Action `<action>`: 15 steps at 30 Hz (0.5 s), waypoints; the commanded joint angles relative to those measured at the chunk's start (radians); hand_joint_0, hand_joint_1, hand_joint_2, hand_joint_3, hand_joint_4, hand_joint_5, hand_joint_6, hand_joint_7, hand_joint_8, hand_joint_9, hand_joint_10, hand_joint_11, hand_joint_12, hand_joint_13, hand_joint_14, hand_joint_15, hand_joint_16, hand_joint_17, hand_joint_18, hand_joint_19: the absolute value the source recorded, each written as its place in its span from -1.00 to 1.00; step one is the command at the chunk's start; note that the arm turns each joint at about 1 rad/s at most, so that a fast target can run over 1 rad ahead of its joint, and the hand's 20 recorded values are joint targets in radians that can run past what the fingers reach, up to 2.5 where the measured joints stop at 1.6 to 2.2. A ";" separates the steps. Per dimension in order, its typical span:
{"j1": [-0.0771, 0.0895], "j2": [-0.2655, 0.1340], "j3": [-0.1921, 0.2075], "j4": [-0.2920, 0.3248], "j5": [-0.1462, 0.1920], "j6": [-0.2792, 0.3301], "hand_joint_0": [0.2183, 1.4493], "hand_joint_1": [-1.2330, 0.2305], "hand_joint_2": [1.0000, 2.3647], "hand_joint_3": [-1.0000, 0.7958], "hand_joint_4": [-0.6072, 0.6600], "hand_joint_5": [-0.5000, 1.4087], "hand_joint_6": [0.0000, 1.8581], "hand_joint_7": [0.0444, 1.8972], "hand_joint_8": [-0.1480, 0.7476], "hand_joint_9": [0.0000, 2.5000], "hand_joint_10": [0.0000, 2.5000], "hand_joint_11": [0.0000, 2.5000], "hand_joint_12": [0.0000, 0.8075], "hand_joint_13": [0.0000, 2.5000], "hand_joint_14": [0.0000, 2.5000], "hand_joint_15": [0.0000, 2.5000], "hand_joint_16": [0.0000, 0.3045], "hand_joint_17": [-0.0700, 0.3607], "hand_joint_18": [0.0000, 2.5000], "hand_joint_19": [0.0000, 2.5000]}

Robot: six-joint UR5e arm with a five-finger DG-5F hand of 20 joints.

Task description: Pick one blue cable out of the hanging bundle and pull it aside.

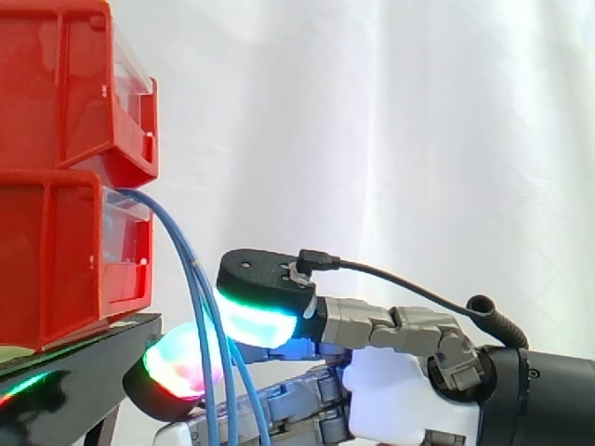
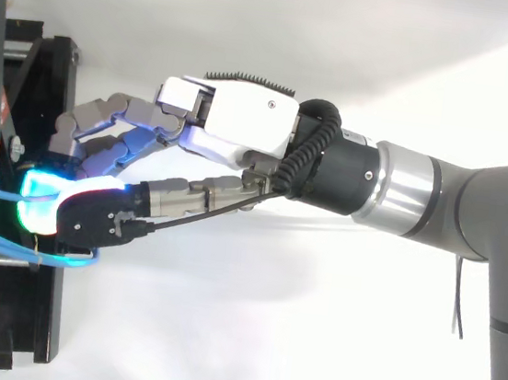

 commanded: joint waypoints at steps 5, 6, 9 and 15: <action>-0.003 0.001 0.003 -0.024 -0.009 0.006 -0.44 -0.23 -0.99 0.12 0.27 -0.62 -0.09 -0.07 0.13 -0.36 -0.99 -0.81 0.04 -0.49 -0.99 -0.74 -0.59 -0.03 -0.49 -0.60; -0.003 0.001 0.001 -0.026 -0.012 0.006 -0.44 -0.23 -0.99 0.12 0.27 -0.62 -0.09 -0.05 0.13 -0.36 -0.99 -0.80 0.04 -0.49 -0.99 -0.75 -0.59 -0.03 -0.50 -0.60; -0.003 0.003 0.001 -0.032 -0.018 0.006 -0.45 -0.22 -0.99 0.16 0.24 -0.62 -0.09 -0.01 0.14 -0.36 -0.99 -0.80 0.04 -0.49 -0.99 -0.74 -0.59 -0.03 -0.50 -0.60; -0.003 0.038 0.001 -0.113 -0.022 0.009 -0.48 -0.16 -0.95 0.30 0.29 -0.61 -0.01 -0.01 0.21 -0.34 -0.99 -0.78 0.11 -0.47 -0.99 -0.74 -0.55 0.03 -0.46 -0.62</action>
